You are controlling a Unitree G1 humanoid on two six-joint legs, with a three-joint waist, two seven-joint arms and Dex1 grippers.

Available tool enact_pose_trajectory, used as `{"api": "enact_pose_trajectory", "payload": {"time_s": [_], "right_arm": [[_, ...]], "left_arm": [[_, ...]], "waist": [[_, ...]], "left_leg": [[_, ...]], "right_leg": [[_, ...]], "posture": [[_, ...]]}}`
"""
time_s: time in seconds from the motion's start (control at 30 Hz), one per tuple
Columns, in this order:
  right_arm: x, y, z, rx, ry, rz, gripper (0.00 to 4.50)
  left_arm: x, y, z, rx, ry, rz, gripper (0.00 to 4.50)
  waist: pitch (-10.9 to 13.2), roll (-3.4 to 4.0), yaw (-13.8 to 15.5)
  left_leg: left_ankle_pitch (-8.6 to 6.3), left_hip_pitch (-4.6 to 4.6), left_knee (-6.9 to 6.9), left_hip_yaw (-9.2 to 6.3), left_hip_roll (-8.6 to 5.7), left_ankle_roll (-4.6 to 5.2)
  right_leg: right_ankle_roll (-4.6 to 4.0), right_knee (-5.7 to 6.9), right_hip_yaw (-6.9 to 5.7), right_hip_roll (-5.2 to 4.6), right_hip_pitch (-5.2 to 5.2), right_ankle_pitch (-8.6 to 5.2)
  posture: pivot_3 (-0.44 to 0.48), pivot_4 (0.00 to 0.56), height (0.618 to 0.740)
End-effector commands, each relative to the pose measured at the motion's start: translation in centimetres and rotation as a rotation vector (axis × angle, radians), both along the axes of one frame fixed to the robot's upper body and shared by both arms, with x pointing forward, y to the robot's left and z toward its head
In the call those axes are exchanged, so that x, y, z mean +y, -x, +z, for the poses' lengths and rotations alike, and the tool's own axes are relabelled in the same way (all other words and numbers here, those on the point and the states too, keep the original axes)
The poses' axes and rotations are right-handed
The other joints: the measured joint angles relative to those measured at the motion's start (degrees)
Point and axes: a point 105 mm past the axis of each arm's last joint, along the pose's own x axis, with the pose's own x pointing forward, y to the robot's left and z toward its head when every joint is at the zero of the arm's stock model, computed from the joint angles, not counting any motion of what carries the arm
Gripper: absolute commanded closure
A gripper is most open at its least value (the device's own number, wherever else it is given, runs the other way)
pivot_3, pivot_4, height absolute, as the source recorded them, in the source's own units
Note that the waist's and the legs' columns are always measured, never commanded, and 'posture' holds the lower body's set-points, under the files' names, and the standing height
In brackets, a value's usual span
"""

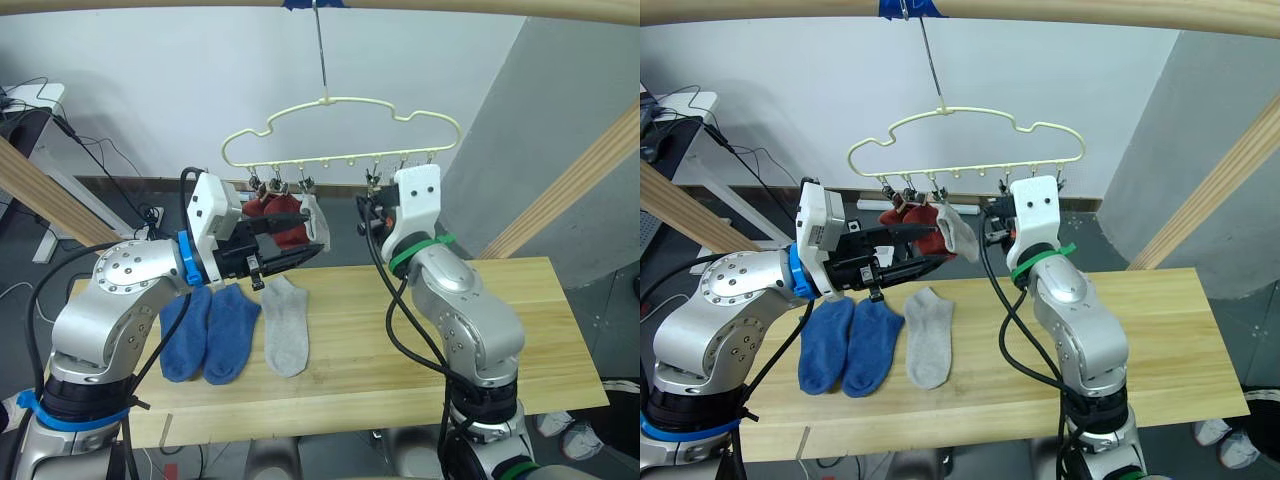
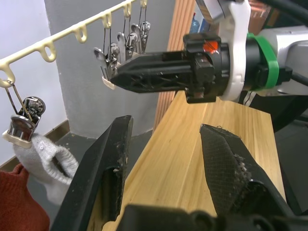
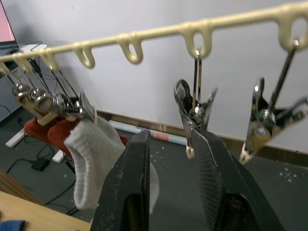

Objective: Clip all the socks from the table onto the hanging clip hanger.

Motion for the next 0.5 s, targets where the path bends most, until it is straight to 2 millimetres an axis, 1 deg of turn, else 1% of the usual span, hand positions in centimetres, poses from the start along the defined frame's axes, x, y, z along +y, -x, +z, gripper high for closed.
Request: {"api": "enact_pose_trajectory", "payload": {"time_s": [0.03, 0.2, 0.3, 0.37, 0.4, 0.43, 0.5], "right_arm": [[-0.16, 0.16, 1.09, -0.042, -0.019, -0.016, 3.14], [-0.51, 0.18, 0.95, -0.034, -0.019, -0.038, 3.14], [-0.50, 0.24, 0.88, -0.030, -0.023, -0.035, 2.60], [-0.35, 0.28, 0.74, -0.023, -0.015, -0.030, 1.99], [-0.29, 0.29, 0.65, -0.017, -0.011, -0.027, 1.57], [-0.32, 0.31, 0.66, -0.017, -0.012, -0.029, 1.44], [-0.32, 0.40, 0.66, -0.013, -0.018, -0.031, 1.44]], "left_arm": [[-0.23, 0.42, 0.53, -0.042, -0.015, -0.014, 2.06], [-0.40, 0.38, 0.57, -0.045, -0.017, -0.019, 2.06], [-0.47, 0.31, 0.59, -0.046, -0.017, -0.019, 2.06], [-0.50, 0.31, 0.63, -0.047, -0.017, -0.022, 2.06], [-0.53, 0.31, 0.65, -0.047, -0.017, -0.023, 2.06], [-0.54, 0.28, 0.67, -0.048, -0.017, -0.023, 2.06], [-0.56, 0.27, 0.66, -0.047, -0.018, -0.024, 2.06]], "waist": [[0.00, 0.00, 0.00], [0.00, 0.00, 0.00], [0.00, 0.00, 0.00], [0.00, 0.00, 0.00], [0.00, 0.00, 0.00], [0.00, 0.00, -0.01], [0.00, 0.00, 0.00]], "left_leg": [[0.00, 0.00, 0.00, 0.00, 0.00, 0.00], [0.00, 0.00, 0.00, 0.01, 0.00, 0.00], [0.00, 0.00, 0.00, 0.00, 0.00, 0.00], [0.00, 0.00, 0.00, 0.01, 0.00, 0.00], [0.00, 0.00, 0.01, 0.01, 0.00, 0.00], [0.00, 0.00, 0.01, 0.01, 0.00, 0.00], [0.00, 0.00, 0.02, 0.00, 0.00, 0.00]], "right_leg": [[0.00, 0.00, 0.00, 0.00, 0.00, 0.00], [0.00, 0.00, 0.00, -0.01, 0.00, 0.00], [0.00, 0.03, 0.00, 0.00, -0.01, 0.00], [0.00, 0.04, 0.00, 0.00, -0.01, 0.00], [0.00, 0.05, 0.00, 0.00, -0.01, 0.00], [0.00, 0.06, 0.00, 0.00, -0.01, 0.00], [0.00, 0.07, 0.00, 0.00, -0.02, 0.00]], "posture": [[-0.142, 0.263, 0.740], [-0.142, 0.262, 0.740], [-0.142, 0.262, 0.740], [-0.146, 0.262, 0.740], [-0.146, 0.262, 0.740], [-0.146, 0.262, 0.740], [-0.146, 0.262, 0.740]]}}
